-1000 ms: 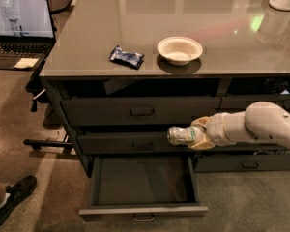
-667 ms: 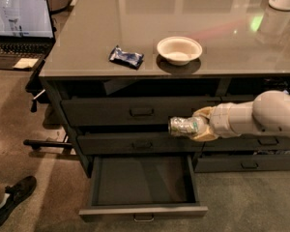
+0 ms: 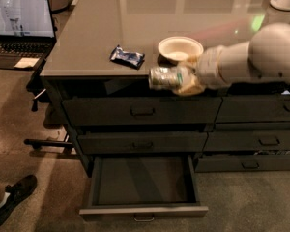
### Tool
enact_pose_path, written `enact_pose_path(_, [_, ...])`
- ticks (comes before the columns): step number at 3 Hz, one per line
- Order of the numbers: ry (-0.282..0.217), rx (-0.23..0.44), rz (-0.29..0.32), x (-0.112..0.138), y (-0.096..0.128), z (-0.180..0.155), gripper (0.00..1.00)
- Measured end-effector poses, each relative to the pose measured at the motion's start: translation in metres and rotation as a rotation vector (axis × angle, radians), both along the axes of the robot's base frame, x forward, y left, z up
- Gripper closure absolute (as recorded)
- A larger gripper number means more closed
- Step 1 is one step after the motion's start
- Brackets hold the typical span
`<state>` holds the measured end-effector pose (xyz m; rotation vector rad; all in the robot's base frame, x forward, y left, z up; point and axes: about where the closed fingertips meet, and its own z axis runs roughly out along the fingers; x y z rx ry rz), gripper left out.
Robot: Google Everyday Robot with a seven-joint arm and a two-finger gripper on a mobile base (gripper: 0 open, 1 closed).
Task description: Pick 7up can from bottom drawer and place on counter
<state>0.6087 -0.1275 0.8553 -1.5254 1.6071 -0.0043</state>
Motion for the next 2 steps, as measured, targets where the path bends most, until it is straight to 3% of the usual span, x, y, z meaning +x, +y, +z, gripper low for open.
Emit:
enact_pose_path(1, [-0.051,0.044,0.044,0.012,0.045,0.047,1.00])
enact_pose_path(2, [-0.078,0.081,0.016,0.026,0.084,0.068,1.00])
